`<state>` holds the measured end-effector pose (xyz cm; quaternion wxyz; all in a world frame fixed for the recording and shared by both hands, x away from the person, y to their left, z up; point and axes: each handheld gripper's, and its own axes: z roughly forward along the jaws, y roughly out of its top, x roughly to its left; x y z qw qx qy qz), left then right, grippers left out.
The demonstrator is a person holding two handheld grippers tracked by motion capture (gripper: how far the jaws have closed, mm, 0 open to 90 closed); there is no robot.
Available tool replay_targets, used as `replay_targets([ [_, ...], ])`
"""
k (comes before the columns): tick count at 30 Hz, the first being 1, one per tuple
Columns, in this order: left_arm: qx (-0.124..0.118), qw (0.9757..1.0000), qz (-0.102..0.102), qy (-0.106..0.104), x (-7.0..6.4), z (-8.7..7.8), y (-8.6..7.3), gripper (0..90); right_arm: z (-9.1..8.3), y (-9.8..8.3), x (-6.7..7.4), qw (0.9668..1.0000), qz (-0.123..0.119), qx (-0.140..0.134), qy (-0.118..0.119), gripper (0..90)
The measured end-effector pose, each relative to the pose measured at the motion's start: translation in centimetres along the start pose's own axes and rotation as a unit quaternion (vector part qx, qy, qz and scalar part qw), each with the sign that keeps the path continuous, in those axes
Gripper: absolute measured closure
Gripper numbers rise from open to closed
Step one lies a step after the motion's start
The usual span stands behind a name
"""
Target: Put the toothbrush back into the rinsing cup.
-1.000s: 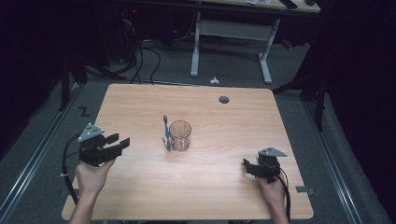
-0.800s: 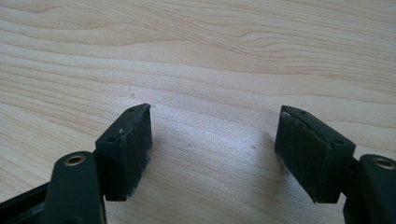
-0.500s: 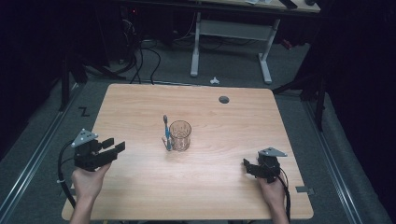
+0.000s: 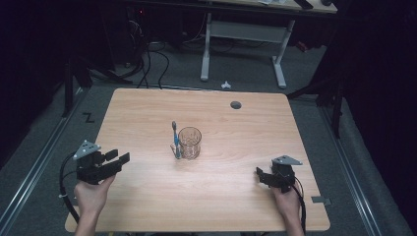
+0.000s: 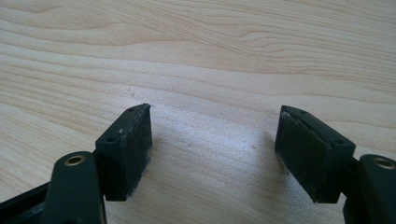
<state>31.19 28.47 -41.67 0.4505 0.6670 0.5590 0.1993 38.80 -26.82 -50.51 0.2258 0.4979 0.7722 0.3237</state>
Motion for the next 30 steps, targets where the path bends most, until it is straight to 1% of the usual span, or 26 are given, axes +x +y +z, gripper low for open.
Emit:
replay_targets([
  [17, 0.005, 0.9999, -0.016, 0.003, 0.3, 0.5, -1.5, 48.3, 0.0, 0.0, 0.0, 1.0000, 0.000, 0.000, 0.000, 27.4],
  [19, 0.007, 0.9998, -0.016, 0.004, 0.3, 0.6, -1.6, 48.2, 0.0, 0.0, 0.0, 1.0000, 0.000, 0.000, 0.000, 27.4],
  [20, 0.016, 0.9998, -0.013, 0.006, 0.3, 0.7, -1.7, 48.2, 0.0, 0.0, 0.0, 1.0000, 0.000, 0.000, 0.000, 27.5],
  [25, 0.021, 0.9997, -0.007, 0.011, 0.2, 1.0, -2.0, 48.1, 0.0, 0.0, 0.0, 1.0000, 0.000, 0.000, 0.000, 27.5],
  [30, 0.025, 0.9995, -0.011, 0.013, 0.2, 1.4, -2.5, 48.0, 0.0, 0.0, 0.0, 1.0000, 0.000, 0.000, 0.000, 27.5],
])
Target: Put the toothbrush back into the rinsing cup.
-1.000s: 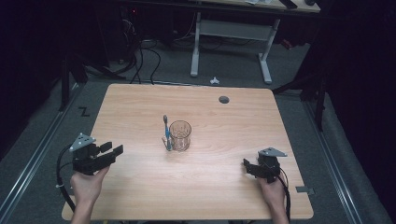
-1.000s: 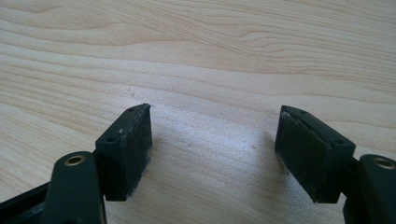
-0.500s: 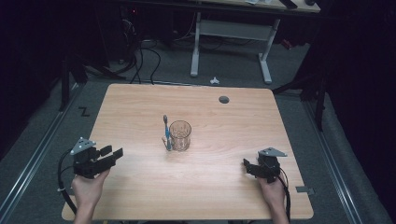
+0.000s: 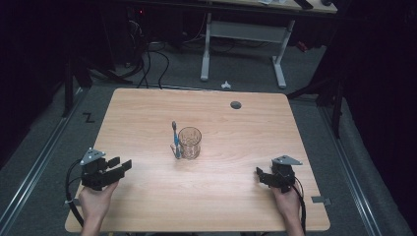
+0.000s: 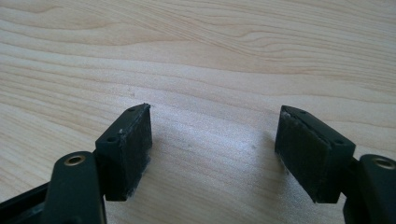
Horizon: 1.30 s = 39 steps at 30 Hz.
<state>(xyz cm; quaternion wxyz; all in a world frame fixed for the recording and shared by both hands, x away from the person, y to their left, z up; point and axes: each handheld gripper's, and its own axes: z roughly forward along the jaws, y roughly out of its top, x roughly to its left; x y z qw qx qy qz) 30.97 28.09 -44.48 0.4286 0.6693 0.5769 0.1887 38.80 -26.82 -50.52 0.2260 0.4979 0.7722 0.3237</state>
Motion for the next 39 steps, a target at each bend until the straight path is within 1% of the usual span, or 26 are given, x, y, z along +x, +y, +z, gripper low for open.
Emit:
replay_targets([
  [7, 0.003, 1.0000, -0.007, 0.003, 0.1, 0.7, -0.6, 48.1, 0.0, 0.0, 0.0, 1.0000, 0.000, 0.000, 0.000, 27.5],
  [8, 0.010, 0.9999, -0.007, 0.002, 0.0, 0.9, -0.9, 48.0, 0.0, 0.0, 0.0, 1.0000, 0.000, 0.000, 0.000, 27.5],
  [9, 0.010, 0.9999, -0.007, 0.002, 0.0, 0.9, -0.9, 47.9, 0.0, 0.0, 0.0, 1.0000, 0.000, 0.000, 0.000, 27.5],
  [12, 0.024, 0.9997, 0.000, 0.009, -0.2, 1.5, -1.4, 47.6, 0.0, 0.0, 0.0, 1.0000, 0.000, 0.000, 0.000, 27.5],
  [16, 0.030, 0.9994, 0.004, 0.015, -0.4, 1.9, -1.7, 47.4, 0.0, 0.0, 0.0, 1.0000, 0.000, 0.000, 0.000, 27.5],
  [21, 0.031, 0.9994, 0.000, 0.017, -0.4, 2.4, -2.0, 47.3, 0.0, 0.0, 0.0, 1.0000, 0.000, 0.000, 0.000, 27.5],
  [24, 0.036, 0.9992, -0.002, 0.019, -0.3, 2.8, -2.2, 47.2, 0.0, 0.0, 0.0, 1.0000, 0.000, 0.000, 0.001, 27.5],
  [28, 0.039, 0.9989, 0.004, 0.026, -0.3, 3.3, -2.4, 47.2, 0.0, 0.0, 0.0, 1.0000, 0.000, 0.000, 0.001, 27.5],
  [31, 0.039, 0.9985, 0.010, 0.036, -0.4, 3.6, -2.6, 47.1, 0.0, 0.0, 0.0, 1.0000, 0.000, 0.000, 0.001, 27.5],
  [34, 0.030, 0.9986, 0.011, 0.043, -0.3, 4.0, -2.8, 46.7, 0.0, 0.0, 0.0, 1.0000, 0.000, 0.000, 0.001, 27.5],
  [36, 0.020, 0.9984, 0.017, 0.050, -0.4, 4.2, -3.1, 46.6, 0.0, 0.0, 0.0, 1.0000, 0.000, 0.000, 0.001, 27.5],
  [38, 0.021, 0.9979, 0.021, 0.057, -0.3, 4.6, -3.4, 46.6, 0.0, 0.0, 0.0, 1.0000, 0.000, 0.000, 0.001, 27.5],
  [39, 0.021, 0.9979, 0.021, 0.057, -0.3, 4.6, -3.4, 46.4, 0.0, 0.0, 0.0, 1.0000, 0.000, 0.000, 0.001, 27.4],
])
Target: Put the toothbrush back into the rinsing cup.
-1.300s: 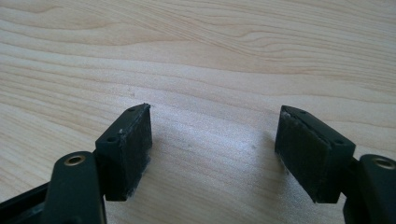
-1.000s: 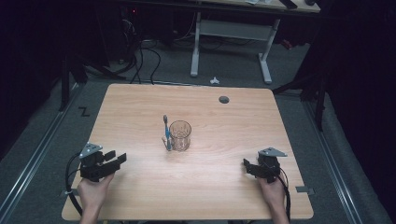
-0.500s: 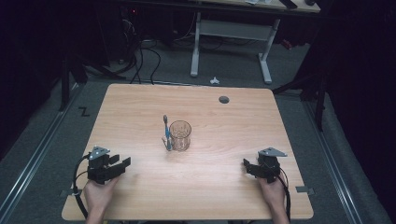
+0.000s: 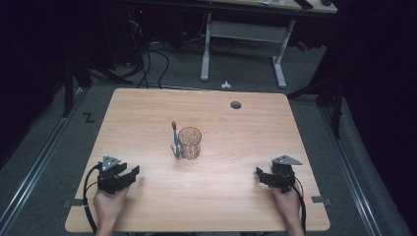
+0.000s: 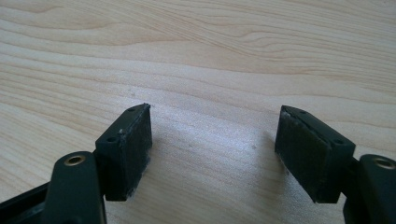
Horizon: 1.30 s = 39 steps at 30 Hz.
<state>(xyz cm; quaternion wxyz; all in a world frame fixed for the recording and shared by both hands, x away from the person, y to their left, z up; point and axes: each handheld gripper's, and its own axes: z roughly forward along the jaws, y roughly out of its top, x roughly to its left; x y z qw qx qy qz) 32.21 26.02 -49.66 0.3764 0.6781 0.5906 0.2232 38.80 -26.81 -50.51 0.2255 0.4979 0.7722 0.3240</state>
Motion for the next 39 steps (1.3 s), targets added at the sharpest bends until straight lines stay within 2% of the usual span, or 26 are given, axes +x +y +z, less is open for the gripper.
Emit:
replay_targets([
  [3, 0.003, 0.9998, 0.009, 0.017, 0.2, 0.2, -0.3, 45.8, 0.0, 0.0, 0.0, 1.0000, 0.000, 0.000, 0.000, 27.5],
  [8, -0.005, 0.9995, 0.004, 0.029, 0.3, 0.5, -0.5, 44.8, 0.0, 0.0, 0.0, 1.0000, 0.000, 0.000, 0.000, 27.5],
  [10, -0.003, 0.9992, 0.015, 0.038, 0.1, 0.9, -0.6, 44.4, 0.0, 0.0, 0.0, 1.0000, 0.000, 0.000, 0.000, 27.5],
  [18, 0.012, 0.9980, 0.030, 0.055, 0.0, 1.8, -0.4, 41.7, 0.0, 0.0, 0.0, 1.0000, -0.001, 0.000, 0.001, 27.5],
  [28, 0.019, 0.9970, 0.046, 0.060, -0.4, 2.5, 0.1, 39.0, 0.0, 0.0, 0.0, 1.0000, -0.002, -0.001, 0.003, 27.5],
  [30, 0.021, 0.9971, 0.044, 0.059, -0.4, 2.5, 0.1, 38.2, 0.0, 0.0, 0.0, 1.0000, -0.002, 0.000, 0.003, 27.5],
  [31, 0.021, 0.9976, 0.036, 0.056, -0.3, 2.6, 0.1, 36.4, 0.0, 0.0, 0.0, 1.0000, -0.002, 0.000, 0.003, 27.5],
  [39, 0.024, 0.9975, 0.035, 0.056, -0.3, 2.6, 0.1, 30.4, 0.0, 0.0, 0.0, 1.0000, -0.002, 0.000, 0.002, 27.4],
])
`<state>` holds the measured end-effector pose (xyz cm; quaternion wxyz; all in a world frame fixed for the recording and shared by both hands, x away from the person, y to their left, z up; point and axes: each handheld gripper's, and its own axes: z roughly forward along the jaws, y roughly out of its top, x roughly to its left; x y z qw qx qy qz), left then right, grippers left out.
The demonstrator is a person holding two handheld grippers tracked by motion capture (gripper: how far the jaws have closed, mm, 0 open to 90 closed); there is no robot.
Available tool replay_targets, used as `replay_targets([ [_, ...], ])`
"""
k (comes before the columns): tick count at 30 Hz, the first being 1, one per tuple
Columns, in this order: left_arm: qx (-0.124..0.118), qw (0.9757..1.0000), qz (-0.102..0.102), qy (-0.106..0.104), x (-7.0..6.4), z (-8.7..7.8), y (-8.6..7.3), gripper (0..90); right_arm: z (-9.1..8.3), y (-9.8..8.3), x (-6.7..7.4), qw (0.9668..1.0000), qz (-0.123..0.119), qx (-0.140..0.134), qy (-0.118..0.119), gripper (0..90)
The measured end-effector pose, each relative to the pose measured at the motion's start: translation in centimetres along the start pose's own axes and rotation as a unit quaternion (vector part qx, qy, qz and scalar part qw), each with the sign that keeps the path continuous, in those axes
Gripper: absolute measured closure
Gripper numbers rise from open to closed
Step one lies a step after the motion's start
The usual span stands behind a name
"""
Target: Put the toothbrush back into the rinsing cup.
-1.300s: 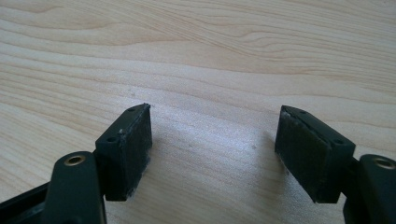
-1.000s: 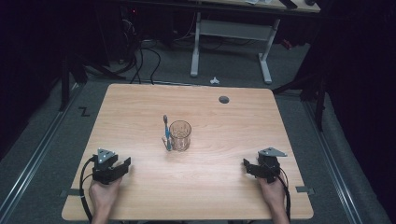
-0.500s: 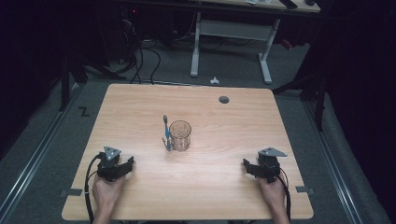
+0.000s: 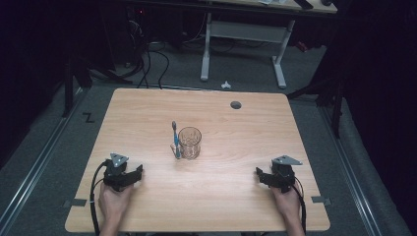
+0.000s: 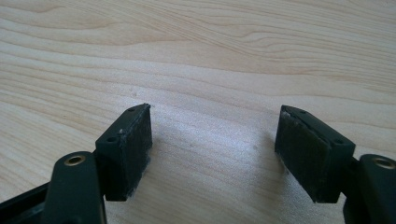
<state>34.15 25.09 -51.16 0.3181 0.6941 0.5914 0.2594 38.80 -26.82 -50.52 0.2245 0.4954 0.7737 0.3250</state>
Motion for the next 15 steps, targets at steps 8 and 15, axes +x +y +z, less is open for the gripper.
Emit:
replay_targets([
  [8, 0.000, 1.0000, 0.000, -0.002, 0.00, 0.01, 0.00, 29.8, 0.00, 0.01, 0.01, 1.0000, 0.001, 0.000, -0.001, 27.1],
  [15, 0.002, 1.0000, 0.002, -0.006, 0.02, -0.02, -0.01, 28.9, 0.00, 0.00, 0.00, 1.0000, 0.001, 0.001, -0.001, 26.9],
])
